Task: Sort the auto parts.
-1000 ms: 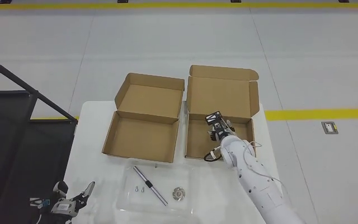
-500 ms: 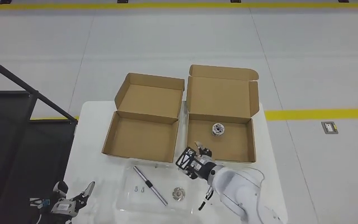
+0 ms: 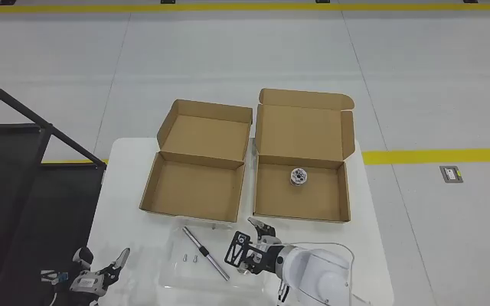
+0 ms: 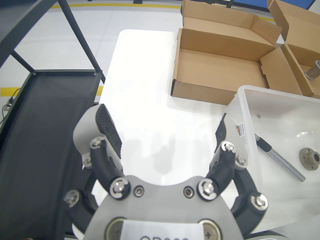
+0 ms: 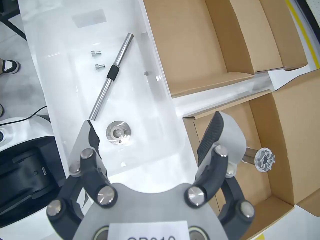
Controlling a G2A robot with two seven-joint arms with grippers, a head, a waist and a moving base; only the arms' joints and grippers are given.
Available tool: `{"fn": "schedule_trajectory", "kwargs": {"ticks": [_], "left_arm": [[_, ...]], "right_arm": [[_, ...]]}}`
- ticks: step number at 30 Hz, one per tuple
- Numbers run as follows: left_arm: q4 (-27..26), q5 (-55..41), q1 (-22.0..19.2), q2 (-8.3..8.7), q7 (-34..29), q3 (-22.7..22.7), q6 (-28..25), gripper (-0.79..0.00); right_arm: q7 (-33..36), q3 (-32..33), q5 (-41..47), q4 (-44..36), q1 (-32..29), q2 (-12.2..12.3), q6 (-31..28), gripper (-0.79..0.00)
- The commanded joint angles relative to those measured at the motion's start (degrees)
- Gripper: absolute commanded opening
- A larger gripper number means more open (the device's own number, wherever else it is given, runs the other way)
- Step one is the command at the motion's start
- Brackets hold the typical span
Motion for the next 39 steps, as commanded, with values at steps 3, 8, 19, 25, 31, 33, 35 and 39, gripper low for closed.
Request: {"fn": "schedule_trajectory", "kwargs": {"ticks": [3, 8, 19, 25, 31, 33, 35, 39], "left_arm": [[0.0, 0.0, 0.0, 0.00, 0.0, 0.0, 0.0, 0.000], [0.0, 0.0, 0.0, 0.00, 0.0, 0.0, 0.0, 0.000], [0.0, 0.0, 0.0, 0.00, 0.0, 0.0, 0.0, 0.000], [0.0, 0.0, 0.0, 0.00, 0.0, 0.0, 0.0, 0.000], [0.0, 0.0, 0.0, 0.00, 0.0, 0.0, 0.0, 0.000], [0.0, 0.0, 0.0, 0.00, 0.0, 0.0, 0.0, 0.000], [0.0, 0.0, 0.0, 0.00, 0.0, 0.0, 0.0, 0.000], [0.0, 0.0, 0.0, 0.00, 0.0, 0.0, 0.0, 0.000]], "right_arm": [[3.0, -3.4, -4.1, 0.5, 0.8, -0.3, 0.9, 0.000], [9.6, -9.6, -6.7, 3.2, 3.8, -1.6, 2.9, 0.000], [22.0, -16.1, -0.8, 16.9, 12.2, -5.1, 4.0, -0.009], [24.7, -17.9, 2.9, 23.1, 15.2, -6.6, 3.8, -0.062], [25.5, -19.0, 4.2, 26.9, 16.8, -7.5, 4.5, -0.305], [25.5, -19.1, 4.7, 27.5, 17.2, -7.8, 4.5, -0.345], [25.8, -19.3, 5.0, 28.2, 17.5, -8.0, 4.3, -0.413], [26.1, -19.4, 5.7, 29.1, 17.9, -8.3, 3.9, -0.422]]}}
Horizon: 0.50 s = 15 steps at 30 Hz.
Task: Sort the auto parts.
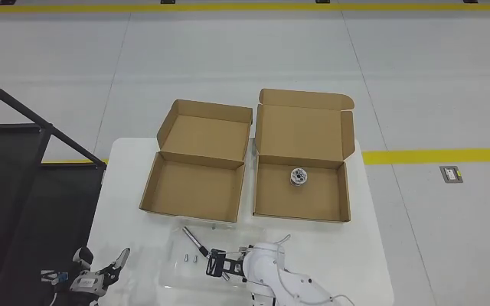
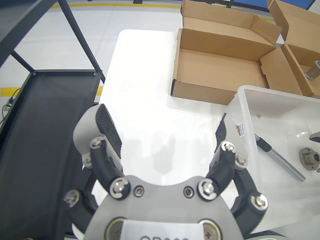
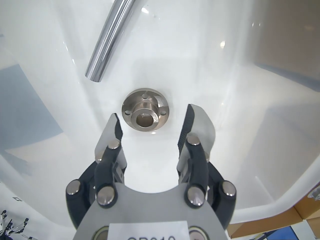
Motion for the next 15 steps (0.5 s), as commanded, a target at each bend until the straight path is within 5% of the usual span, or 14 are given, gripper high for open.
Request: {"fn": "schedule_trajectory", "kwargs": {"ticks": [1, 10, 14, 15], "left_arm": [[0.0, 0.0, 0.0, 0.00, 0.0, 0.0, 0.0, 0.000], [0.0, 0.0, 0.0, 0.00, 0.0, 0.0, 0.0, 0.000], [0.0, 0.0, 0.0, 0.00, 0.0, 0.0, 0.0, 0.000], [0.0, 0.0, 0.0, 0.00, 0.0, 0.0, 0.0, 0.000]], "right_arm": [[0.2, 0.0, 0.5, 0.4, 0.2, -0.1, -0.4, -0.422], [0.1, -0.4, 2.4, 3.7, 1.6, -0.8, -1.8, -0.508], [-0.7, -0.2, 3.3, 5.1, 2.2, -1.1, -2.0, -0.785], [-1.7, 0.0, 3.7, 5.0, 2.3, -1.1, -2.5, -0.785]]}}
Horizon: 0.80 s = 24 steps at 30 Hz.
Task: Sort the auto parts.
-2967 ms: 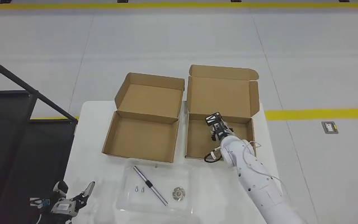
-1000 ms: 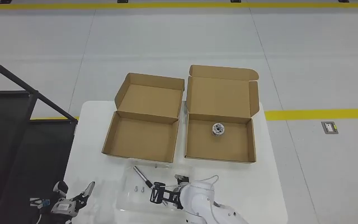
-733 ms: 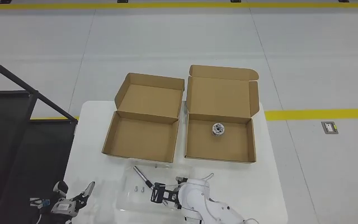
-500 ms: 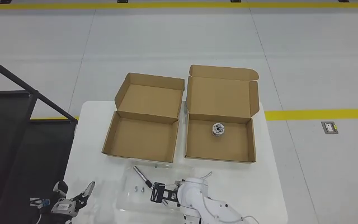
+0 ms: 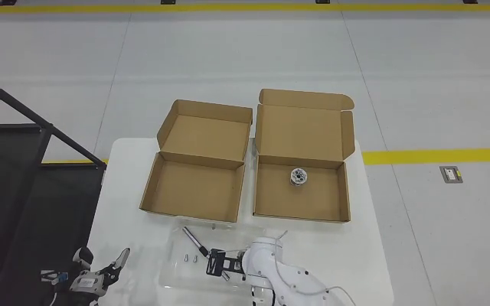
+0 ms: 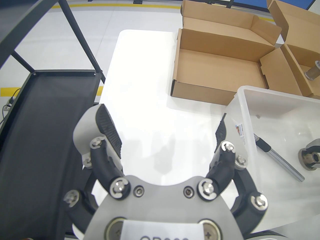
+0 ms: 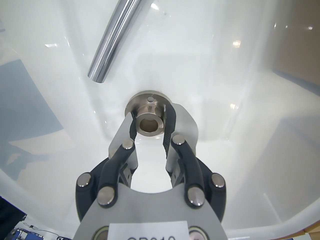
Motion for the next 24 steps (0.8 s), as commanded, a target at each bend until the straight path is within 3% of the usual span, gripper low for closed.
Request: {"fn": "schedule_trajectory", "kwargs": {"ticks": [1, 5, 10, 15, 20, 24], "left_arm": [[0.0, 0.0, 0.0, 0.00, 0.0, 0.0, 0.0, 0.000], [0.0, 0.0, 0.0, 0.00, 0.0, 0.0, 0.0, 0.000], [0.0, 0.0, 0.0, 0.00, 0.0, 0.0, 0.0, 0.000], [0.0, 0.0, 0.0, 0.00, 0.0, 0.0, 0.0, 0.000], [0.0, 0.0, 0.0, 0.00, 0.0, 0.0, 0.0, 0.000], [0.0, 0.0, 0.0, 0.00, 0.0, 0.0, 0.0, 0.000]], "right_arm": [[-1.7, 0.6, 0.4, -0.4, 0.1, 0.1, -0.6, -0.785], [-6.9, 4.6, 0.6, -5.0, -1.7, 1.4, -1.3, -0.785], [-15.5, 14.3, 0.5, -17.0, -8.1, 4.4, -4.0, -0.785], [-30.9, 25.8, 2.3, -29.1, -16.6, 7.2, -10.0, -0.785], [-47.1, 36.3, 4.0, -33.0, -22.3, 9.0, -14.6, -0.785], [-52.9, 40.7, 4.1, -32.9, -23.4, 9.8, -15.0, -0.785]]}}
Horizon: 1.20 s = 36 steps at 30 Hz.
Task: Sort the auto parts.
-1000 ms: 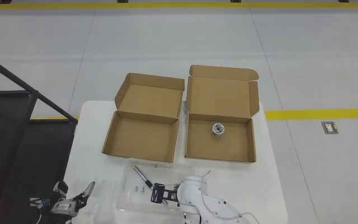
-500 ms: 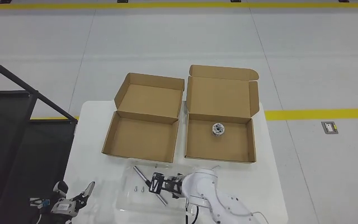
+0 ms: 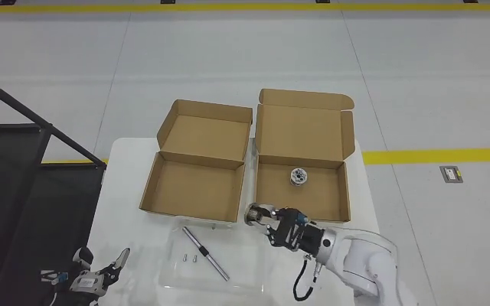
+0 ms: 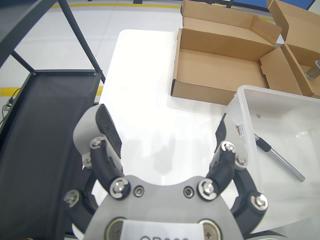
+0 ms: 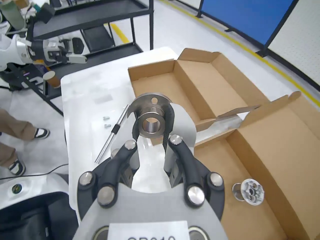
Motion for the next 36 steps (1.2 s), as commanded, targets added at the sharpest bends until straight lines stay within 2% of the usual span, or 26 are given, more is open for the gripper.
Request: {"fn": "schedule_trajectory", "kwargs": {"ticks": [1, 4, 6, 11, 15, 19, 35, 36], "left_arm": [[0.0, 0.0, 0.0, 0.00, 0.0, 0.0, 0.0, 0.000], [0.0, 0.0, 0.0, 0.00, 0.0, 0.0, 0.0, 0.000], [0.0, 0.0, 0.0, 0.00, 0.0, 0.0, 0.0, 0.000], [0.0, 0.0, 0.0, 0.00, 0.0, 0.0, 0.0, 0.000], [0.0, 0.0, 0.0, 0.00, 0.0, 0.0, 0.0, 0.000], [0.0, 0.0, 0.0, 0.00, 0.0, 0.0, 0.0, 0.000], [0.0, 0.0, 0.0, 0.00, 0.0, 0.0, 0.0, 0.000], [0.0, 0.0, 0.0, 0.00, 0.0, 0.0, 0.0, 0.000]], "right_arm": [[0.0, 1.4, -1.1, 0.2, -0.1, 0.2, 1.8, -0.785], [5.1, 1.4, -2.4, 0.3, 0.6, 0.3, 6.3, -0.785], [11.7, 0.8, -3.4, 1.6, 2.0, 0.2, 10.4, -0.785], [27.7, -2.6, -3.1, 8.8, 7.9, -0.1, 16.1, -0.785], [35.3, -5.2, -4.5, 14.4, 11.9, -0.5, 20.7, -0.785], [37.7, -6.8, -4.8, 18.7, 14.6, -0.8, 23.6, -0.785], [34.7, -8.4, -4.7, 32.8, 20.2, -1.6, 33.1, -0.785], [34.4, -8.5, -4.6, 33.6, 20.5, -1.7, 33.5, -0.696]]}}
